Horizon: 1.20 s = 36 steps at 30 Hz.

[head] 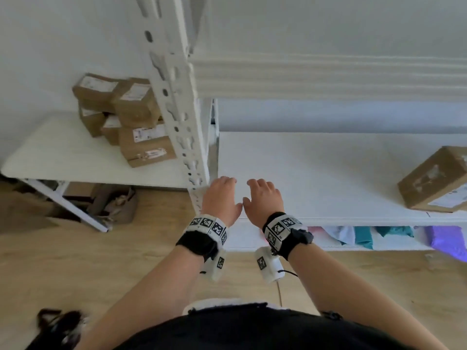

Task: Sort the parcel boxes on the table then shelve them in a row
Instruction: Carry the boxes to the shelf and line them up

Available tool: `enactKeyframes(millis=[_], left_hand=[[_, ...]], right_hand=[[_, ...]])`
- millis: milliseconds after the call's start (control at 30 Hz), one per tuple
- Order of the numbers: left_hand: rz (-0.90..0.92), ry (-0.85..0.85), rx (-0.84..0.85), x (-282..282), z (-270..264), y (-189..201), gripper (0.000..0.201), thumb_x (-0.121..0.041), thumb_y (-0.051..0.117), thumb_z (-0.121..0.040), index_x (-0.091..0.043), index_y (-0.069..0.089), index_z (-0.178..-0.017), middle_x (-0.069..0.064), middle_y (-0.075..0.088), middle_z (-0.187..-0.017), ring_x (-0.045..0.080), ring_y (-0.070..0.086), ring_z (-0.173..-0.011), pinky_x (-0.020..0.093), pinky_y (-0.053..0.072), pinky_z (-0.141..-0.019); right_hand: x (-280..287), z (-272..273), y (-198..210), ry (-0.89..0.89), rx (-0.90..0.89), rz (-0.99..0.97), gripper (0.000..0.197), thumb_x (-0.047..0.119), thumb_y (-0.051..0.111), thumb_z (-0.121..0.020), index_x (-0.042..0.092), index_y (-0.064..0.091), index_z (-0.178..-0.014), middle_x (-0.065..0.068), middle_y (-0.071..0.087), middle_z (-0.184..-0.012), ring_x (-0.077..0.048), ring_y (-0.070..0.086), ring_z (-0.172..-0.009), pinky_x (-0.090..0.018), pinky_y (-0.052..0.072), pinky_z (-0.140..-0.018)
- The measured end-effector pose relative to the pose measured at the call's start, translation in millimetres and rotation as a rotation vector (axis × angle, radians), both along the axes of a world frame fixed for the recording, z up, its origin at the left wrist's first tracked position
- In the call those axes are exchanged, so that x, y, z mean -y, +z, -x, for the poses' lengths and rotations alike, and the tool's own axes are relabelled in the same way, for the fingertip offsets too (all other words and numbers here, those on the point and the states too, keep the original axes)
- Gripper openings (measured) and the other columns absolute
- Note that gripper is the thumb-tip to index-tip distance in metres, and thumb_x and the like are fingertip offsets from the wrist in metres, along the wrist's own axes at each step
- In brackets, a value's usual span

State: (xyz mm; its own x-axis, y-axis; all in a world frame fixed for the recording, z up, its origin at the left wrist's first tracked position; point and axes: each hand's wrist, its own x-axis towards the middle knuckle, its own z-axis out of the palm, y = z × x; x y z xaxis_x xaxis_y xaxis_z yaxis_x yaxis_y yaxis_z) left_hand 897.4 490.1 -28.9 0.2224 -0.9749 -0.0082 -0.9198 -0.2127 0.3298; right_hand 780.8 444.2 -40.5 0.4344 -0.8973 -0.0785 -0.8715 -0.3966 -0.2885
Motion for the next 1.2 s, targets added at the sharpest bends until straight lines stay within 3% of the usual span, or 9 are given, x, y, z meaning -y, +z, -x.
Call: enactKeyframes(millis=[67,167,300,433,500,567,633,867,1200], left_hand=[[-0.072,-0.077,0.022,-18,-21,2,0.036,-0.02,0.063,-0.089,-0.02,0.057,-0.124,-0.001,0.066,-0.116,0.021,0.063,-0.104,0.035,0.053,-0.087],[-0.131,-0.003,0.011,-41,-63,-1,0.019,-0.028,0.066,-0.087,-0.028,0.065,-0.106,-0.01,0.071,-0.099,0.013,0.066,-0.088,0.031,0.056,-0.076],[-0.229,0.156,-0.03,-77,-119,-12,0.021,-0.027,0.069,-0.089,-0.024,0.065,-0.109,-0.009,0.069,-0.1,0.011,0.06,-0.08,0.023,0.042,-0.068],[-0.257,0.294,-0.144,-102,-153,-29,0.043,-0.024,0.07,-0.086,-0.028,0.057,-0.127,-0.009,0.067,-0.115,0.013,0.063,-0.096,0.027,0.049,-0.08],[-0.287,0.333,-0.177,-111,-162,-35,0.047,-0.025,0.071,-0.086,-0.031,0.056,-0.129,-0.009,0.067,-0.116,0.013,0.062,-0.096,0.028,0.05,-0.081],[-0.288,0.352,-0.168,-120,-173,-37,0.045,-0.026,0.069,-0.087,-0.03,0.055,-0.13,-0.007,0.065,-0.12,0.015,0.062,-0.102,0.031,0.051,-0.086],[-0.273,0.361,-0.145,-129,-190,-38,0.046,-0.027,0.066,-0.089,-0.028,0.053,-0.133,-0.004,0.062,-0.128,0.019,0.06,-0.113,0.033,0.049,-0.094],[-0.18,0.503,-0.155,-141,-261,-13,0.055,-0.033,0.07,-0.086,-0.028,0.048,-0.136,-0.004,0.059,-0.13,0.021,0.058,-0.117,0.036,0.047,-0.092],[-0.051,0.673,-0.269,-111,-355,-6,0.065,-0.036,0.072,-0.085,-0.031,0.041,-0.141,-0.006,0.058,-0.133,0.019,0.058,-0.118,0.041,0.05,-0.096]], right_hand=[[-11,-33,-2,0.049,-0.046,-0.057,0.033,0.021,0.05,-0.092,0.016,0.052,-0.124,-0.004,0.057,-0.123,-0.026,0.052,-0.115,-0.037,0.042,-0.096],[-24,-76,-5,0.095,-0.148,-0.192,0.032,0.018,0.051,-0.089,0.022,0.057,-0.119,-0.002,0.062,-0.119,-0.025,0.059,-0.108,-0.036,0.049,-0.09],[-33,-102,-9,-0.006,-0.146,-0.333,0.046,0.02,0.049,-0.087,0.028,0.059,-0.132,-0.004,0.067,-0.119,-0.026,0.064,-0.102,-0.032,0.053,-0.081],[-50,-124,-7,0.126,-0.434,-0.389,0.047,0.029,0.045,-0.096,0.014,0.047,-0.14,-0.01,0.06,-0.128,-0.028,0.061,-0.104,-0.034,0.049,-0.082],[-65,-151,-8,0.217,-0.433,-0.409,0.036,0.028,0.046,-0.096,0.008,0.056,-0.124,-0.011,0.061,-0.121,-0.027,0.062,-0.099,-0.032,0.048,-0.074],[-79,-185,-10,0.297,-0.38,-0.378,0.02,0.025,0.048,-0.095,0.01,0.059,-0.102,-0.007,0.064,-0.103,-0.021,0.06,-0.079,-0.028,0.042,-0.059],[-89,-216,-4,0.329,-0.314,-0.321,0.017,0.025,0.049,-0.094,0.012,0.059,-0.099,-0.005,0.063,-0.096,-0.019,0.056,-0.072,-0.027,0.038,-0.053],[-85,-286,19,0.442,-0.165,-0.106,0.029,0.028,0.045,-0.096,0.013,0.053,-0.119,-0.009,0.06,-0.11,-0.029,0.057,-0.098,-0.039,0.051,-0.078],[-37,-386,16,0.369,0.121,-0.087,0.039,0.034,0.05,-0.095,0.012,0.052,-0.128,-0.009,0.058,-0.125,-0.029,0.053,-0.115,-0.042,0.047,-0.093]])
